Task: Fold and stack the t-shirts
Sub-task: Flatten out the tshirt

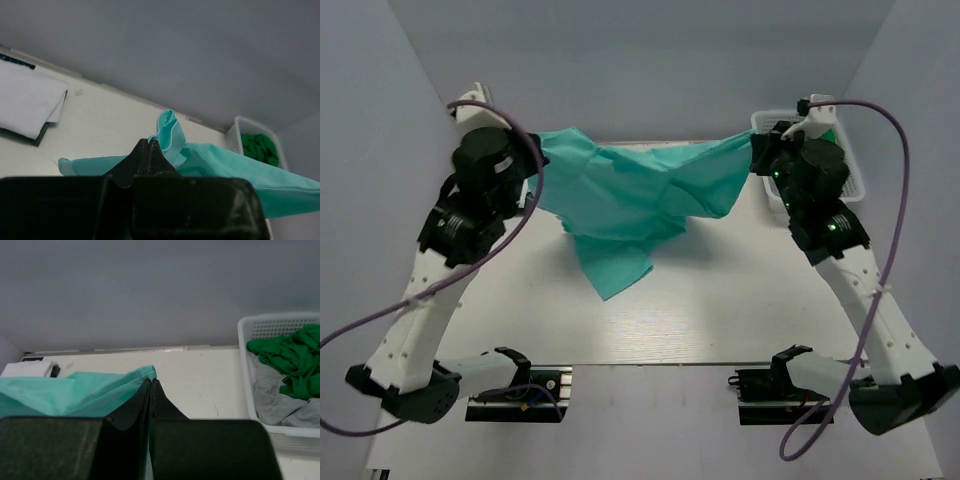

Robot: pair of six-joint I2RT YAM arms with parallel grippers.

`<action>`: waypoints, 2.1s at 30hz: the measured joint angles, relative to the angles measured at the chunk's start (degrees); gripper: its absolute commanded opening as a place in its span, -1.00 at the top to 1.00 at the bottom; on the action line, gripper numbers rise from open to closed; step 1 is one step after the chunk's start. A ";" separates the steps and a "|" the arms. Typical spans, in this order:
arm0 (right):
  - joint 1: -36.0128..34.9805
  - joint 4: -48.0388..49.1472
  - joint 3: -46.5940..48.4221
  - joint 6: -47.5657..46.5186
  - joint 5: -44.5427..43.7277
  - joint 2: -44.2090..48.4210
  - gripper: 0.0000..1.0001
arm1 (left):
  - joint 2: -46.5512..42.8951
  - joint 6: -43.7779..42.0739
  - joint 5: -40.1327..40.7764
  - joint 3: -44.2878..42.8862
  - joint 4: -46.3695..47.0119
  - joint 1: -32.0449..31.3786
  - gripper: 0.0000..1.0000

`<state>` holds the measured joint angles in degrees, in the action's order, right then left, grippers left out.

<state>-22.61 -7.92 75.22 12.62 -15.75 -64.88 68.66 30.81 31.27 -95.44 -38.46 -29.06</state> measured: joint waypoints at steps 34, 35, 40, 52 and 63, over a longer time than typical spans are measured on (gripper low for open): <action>0.09 -12.22 18.36 -2.58 4.83 17.33 1.00 | -14.05 -11.52 -17.97 -16.22 10.69 -0.04 1.00; 0.09 -11.50 16.76 -2.54 3.21 15.58 1.00 | -12.52 -11.89 -15.91 -13.88 11.63 -0.02 1.00; 0.11 -8.46 6.10 -1.79 -4.13 5.44 1.00 | 0.02 -13.18 -5.84 -3.17 15.04 0.31 1.00; 2.99 -5.79 2.75 0.52 -9.60 -33.03 0.86 | 47.25 -11.15 2.64 -5.46 11.50 7.78 0.73; 3.96 -16.24 18.05 0.61 -7.28 -48.26 -0.81 | 63.67 -7.54 -2.25 -23.71 -3.08 13.25 -1.00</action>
<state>-18.65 -24.16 93.27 13.23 -23.03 -113.14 132.33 23.27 29.02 -119.15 -41.54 -15.81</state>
